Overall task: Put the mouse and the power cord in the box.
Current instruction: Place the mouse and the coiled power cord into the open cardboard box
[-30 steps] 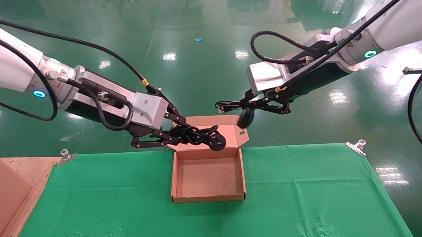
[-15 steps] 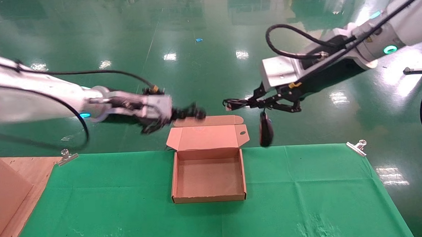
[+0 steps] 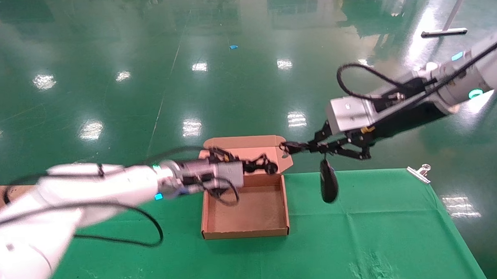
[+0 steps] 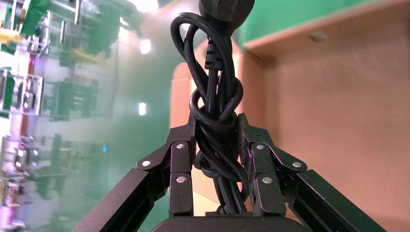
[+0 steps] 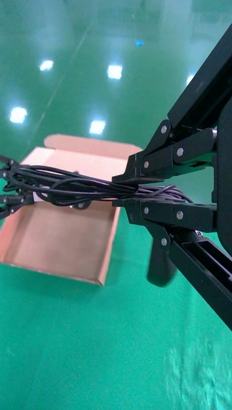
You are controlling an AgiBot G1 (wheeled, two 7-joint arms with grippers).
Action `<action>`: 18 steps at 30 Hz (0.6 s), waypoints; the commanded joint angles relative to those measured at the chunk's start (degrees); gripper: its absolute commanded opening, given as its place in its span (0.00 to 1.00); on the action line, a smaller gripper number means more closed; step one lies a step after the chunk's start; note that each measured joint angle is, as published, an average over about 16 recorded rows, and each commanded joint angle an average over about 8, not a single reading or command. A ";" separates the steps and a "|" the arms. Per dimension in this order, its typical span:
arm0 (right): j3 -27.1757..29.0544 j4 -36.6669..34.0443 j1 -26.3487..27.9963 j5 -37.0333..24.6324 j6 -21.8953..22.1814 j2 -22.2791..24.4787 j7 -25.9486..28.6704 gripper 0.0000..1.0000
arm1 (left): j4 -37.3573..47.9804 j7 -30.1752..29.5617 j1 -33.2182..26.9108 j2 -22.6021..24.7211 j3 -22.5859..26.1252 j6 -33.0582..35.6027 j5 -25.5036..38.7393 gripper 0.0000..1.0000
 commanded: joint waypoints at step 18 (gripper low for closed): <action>0.22 -1.56 -3.84 0.28 2.36 0.74 -1.59 0.00 | -4.93 6.42 5.81 0.04 14.16 -11.39 -3.66 1.00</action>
